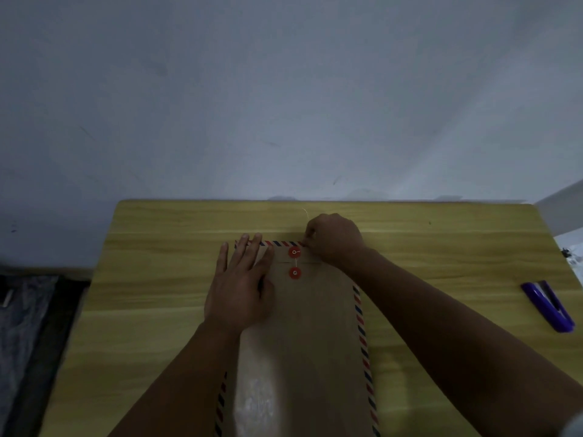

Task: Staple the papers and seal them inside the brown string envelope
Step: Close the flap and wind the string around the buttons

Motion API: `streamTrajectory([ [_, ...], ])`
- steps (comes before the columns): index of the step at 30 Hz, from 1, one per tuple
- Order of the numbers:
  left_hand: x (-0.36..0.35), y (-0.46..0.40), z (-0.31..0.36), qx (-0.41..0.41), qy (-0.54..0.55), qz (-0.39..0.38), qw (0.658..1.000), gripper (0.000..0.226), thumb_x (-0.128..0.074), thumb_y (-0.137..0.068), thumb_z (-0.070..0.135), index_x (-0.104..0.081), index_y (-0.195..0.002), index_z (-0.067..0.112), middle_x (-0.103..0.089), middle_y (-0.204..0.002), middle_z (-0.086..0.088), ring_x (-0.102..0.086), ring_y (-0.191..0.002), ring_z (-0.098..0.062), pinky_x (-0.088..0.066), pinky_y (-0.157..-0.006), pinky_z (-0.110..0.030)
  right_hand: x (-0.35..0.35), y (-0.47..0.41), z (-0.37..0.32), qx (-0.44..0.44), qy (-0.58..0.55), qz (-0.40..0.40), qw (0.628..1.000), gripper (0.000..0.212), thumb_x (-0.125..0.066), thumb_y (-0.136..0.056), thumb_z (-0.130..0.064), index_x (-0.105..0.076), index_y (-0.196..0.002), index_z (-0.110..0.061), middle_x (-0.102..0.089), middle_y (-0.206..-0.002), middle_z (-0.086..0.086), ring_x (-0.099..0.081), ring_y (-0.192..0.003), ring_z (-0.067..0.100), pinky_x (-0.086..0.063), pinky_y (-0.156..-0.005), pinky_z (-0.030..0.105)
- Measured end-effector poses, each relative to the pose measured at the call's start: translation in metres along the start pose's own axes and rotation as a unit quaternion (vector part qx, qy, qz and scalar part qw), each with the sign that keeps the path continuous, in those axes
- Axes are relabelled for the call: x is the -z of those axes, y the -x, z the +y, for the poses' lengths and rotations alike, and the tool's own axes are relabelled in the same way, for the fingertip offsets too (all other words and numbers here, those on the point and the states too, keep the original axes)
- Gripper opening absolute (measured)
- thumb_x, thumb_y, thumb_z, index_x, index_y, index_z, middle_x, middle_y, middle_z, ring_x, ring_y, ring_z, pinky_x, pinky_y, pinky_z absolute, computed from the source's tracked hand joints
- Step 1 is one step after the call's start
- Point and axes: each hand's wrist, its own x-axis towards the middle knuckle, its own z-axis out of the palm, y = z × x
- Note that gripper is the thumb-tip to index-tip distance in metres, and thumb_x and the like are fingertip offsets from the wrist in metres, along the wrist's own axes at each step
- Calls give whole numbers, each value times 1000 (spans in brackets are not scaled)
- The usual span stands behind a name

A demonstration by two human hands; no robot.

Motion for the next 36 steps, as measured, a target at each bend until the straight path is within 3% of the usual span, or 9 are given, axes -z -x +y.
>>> streamTrajectory([
  [6,1,-1,0,0,-16,-4,1000,63,-48,-90,33,-43,-152,23,-27,-167,-8,-13,-157,-27,-14,-123,-60,-2,-12,-39,63,128,-29,989,8,-55,-94,-25,-63,-95,-23,-70,-97,1,-66,-95,26,-35,-96,48],
  [12,1,-1,1,0,-20,-3,1000,66,-46,-90,33,-39,-154,22,-26,-167,-8,-14,-157,-29,-15,-123,-61,-11,1,-48,133,153,-55,978,5,-60,-92,-31,-56,-90,-28,-69,-96,0,-65,-96,25,-35,-88,45],
  [15,1,-1,2,3,-16,-3,1000,64,-47,-91,34,-40,-154,23,-25,-167,-7,-13,-157,-27,-14,-124,-60,-6,15,-38,150,121,-82,978,8,-53,-95,-31,-56,-87,-28,-69,-97,0,-63,-96,24,-34,-88,42],
  [18,1,-1,1,9,-20,-7,1000,62,-47,-92,37,-42,-152,24,-24,-168,-6,-12,-158,-25,-13,-125,-59,-8,31,-20,192,126,-68,971,12,-52,-97,-28,-63,-100,-25,-69,-102,0,-65,-95,24,-41,-89,39],
  [23,0,-2,1,17,-29,-21,999,62,-41,-92,40,-42,-152,26,-22,-168,-4,-10,-158,-24,-12,-125,-57,-13,54,9,239,117,-53,962,29,-47,-102,-31,-66,-124,-25,-71,-102,-2,-68,-85,18,-54,-75,32],
  [26,0,-2,1,19,-34,-25,999,63,-37,-91,42,-41,-153,26,-21,-168,-4,-10,-158,-23,-11,-125,-57,-16,67,14,211,85,-56,972,25,-46,-103,-31,-64,-119,-24,-69,-102,-2,-67,-84,15,-55,-74,31],
  [32,1,-1,2,25,-35,-24,999,63,-38,-92,41,-41,-153,26,-22,-168,-4,-10,-158,-23,-12,-126,-56,-35,93,-6,69,-34,-42,996,27,-46,-102,-32,-70,-113,-26,-73,-104,-2,-67,-92,16,-56,-85,37],
  [36,1,-2,2,21,-34,-23,999,63,-38,-91,42,-43,-152,25,-23,-168,-5,-12,-158,-24,-11,-126,-57,-40,93,-25,-16,-101,-8,995,25,-53,-99,-31,-73,-112,-25,-74,-107,-4,-67,-90,11,-55,-82,28],
])
